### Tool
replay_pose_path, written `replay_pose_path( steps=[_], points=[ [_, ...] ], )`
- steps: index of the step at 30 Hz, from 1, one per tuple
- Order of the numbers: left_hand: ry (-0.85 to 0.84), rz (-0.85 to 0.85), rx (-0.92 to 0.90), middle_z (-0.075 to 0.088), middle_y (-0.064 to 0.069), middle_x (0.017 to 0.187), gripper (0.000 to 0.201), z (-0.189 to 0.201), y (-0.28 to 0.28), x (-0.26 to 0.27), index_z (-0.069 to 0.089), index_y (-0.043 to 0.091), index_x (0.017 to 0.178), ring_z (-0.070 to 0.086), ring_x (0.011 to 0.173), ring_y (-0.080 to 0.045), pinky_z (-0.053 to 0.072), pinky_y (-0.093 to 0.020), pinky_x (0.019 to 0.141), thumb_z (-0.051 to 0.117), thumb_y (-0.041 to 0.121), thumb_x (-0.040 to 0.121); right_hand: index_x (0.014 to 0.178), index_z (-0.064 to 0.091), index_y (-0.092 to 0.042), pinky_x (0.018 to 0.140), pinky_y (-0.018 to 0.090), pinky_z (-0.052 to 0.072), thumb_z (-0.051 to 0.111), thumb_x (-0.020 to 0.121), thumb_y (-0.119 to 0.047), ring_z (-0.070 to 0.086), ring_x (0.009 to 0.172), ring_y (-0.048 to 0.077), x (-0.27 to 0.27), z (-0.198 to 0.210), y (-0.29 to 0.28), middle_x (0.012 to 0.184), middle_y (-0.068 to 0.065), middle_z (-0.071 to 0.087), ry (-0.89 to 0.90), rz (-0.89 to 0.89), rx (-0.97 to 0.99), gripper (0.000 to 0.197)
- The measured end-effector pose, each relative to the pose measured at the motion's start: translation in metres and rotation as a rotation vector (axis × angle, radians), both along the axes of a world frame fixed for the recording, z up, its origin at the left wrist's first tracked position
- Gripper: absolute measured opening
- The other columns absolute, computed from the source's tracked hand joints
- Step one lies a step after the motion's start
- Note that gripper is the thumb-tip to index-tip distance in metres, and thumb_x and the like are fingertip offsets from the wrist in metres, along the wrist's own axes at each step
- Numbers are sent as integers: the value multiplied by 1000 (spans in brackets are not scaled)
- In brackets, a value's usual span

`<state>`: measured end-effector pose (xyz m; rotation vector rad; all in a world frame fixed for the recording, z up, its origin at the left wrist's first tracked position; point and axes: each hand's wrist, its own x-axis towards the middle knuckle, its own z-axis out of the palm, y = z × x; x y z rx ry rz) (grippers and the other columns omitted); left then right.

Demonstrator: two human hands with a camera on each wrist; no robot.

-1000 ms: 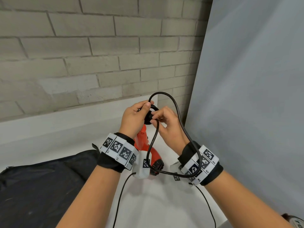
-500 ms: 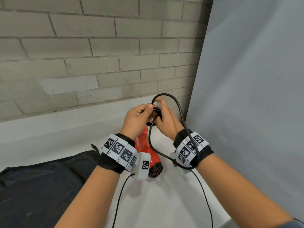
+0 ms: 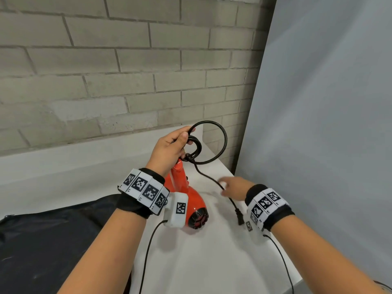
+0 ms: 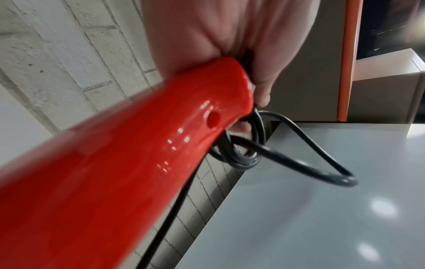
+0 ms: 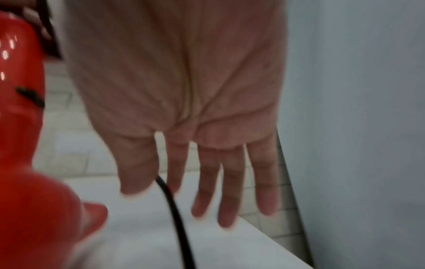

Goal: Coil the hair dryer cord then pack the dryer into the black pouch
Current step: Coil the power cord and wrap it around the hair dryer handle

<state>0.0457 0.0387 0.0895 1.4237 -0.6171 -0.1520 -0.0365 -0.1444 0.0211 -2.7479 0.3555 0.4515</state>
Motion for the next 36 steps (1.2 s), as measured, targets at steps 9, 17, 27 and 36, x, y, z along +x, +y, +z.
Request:
replay_pose_path(
  steps=[9,17,27,36],
  points=[
    [-21,-10,26,56,-1,72,24,3,-7,-8,59,21,111,33,36,-2,34,-14,46,43,19,94,106,60,9,70,3,43,51,87,7,58,69,-12,34,31,57,93,8,60,-685,24,787,20],
    [7,22,9,54,-2,73,23,1,2,1,60,22,94,38,37,-2,37,-21,52,38,17,96,111,60,-7,91,38,52,48,90,-12,62,102,30,49,-16,4,115,15,64,-94,-267,-83,24],
    [-66,-22,24,55,-1,74,24,4,0,-2,61,24,89,41,38,-2,37,-18,48,40,14,95,113,58,-11,81,-3,34,49,92,-11,51,90,-10,35,28,49,101,-14,58,-711,138,570,23],
    [0,-58,17,50,10,63,32,3,11,1,55,21,77,28,36,-2,35,-16,46,32,12,97,92,57,-10,81,23,35,43,93,-9,51,91,16,32,14,14,94,2,58,-482,-35,371,14]
  ],
)
